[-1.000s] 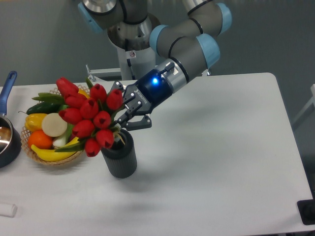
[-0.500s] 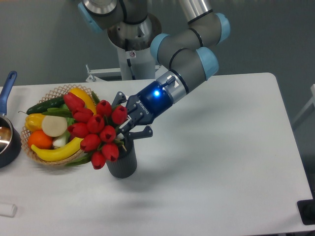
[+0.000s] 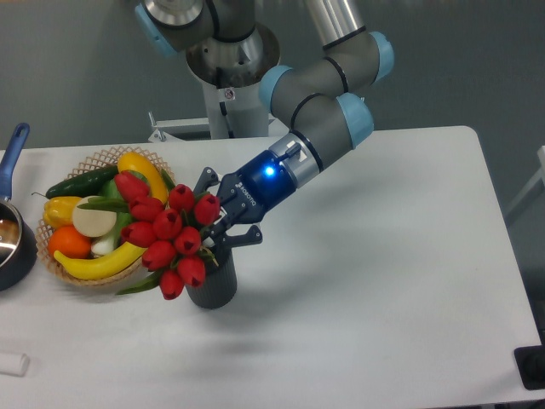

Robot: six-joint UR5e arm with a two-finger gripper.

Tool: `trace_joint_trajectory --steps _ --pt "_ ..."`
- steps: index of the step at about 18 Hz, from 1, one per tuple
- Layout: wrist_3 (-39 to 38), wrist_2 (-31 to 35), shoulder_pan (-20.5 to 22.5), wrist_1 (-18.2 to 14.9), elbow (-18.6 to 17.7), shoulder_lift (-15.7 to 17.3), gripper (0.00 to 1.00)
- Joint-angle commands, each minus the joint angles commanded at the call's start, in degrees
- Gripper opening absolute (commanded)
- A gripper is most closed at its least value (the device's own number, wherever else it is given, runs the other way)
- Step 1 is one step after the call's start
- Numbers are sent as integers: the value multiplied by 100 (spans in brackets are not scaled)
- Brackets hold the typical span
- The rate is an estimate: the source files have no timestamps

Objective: Insert the flowers into the vase
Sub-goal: 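Lower the tulip stems down into the dark grey vase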

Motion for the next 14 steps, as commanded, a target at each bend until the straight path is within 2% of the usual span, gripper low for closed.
trace_joint_trajectory --steps 14 --pt "405 18 17 0 -97 -282 34"
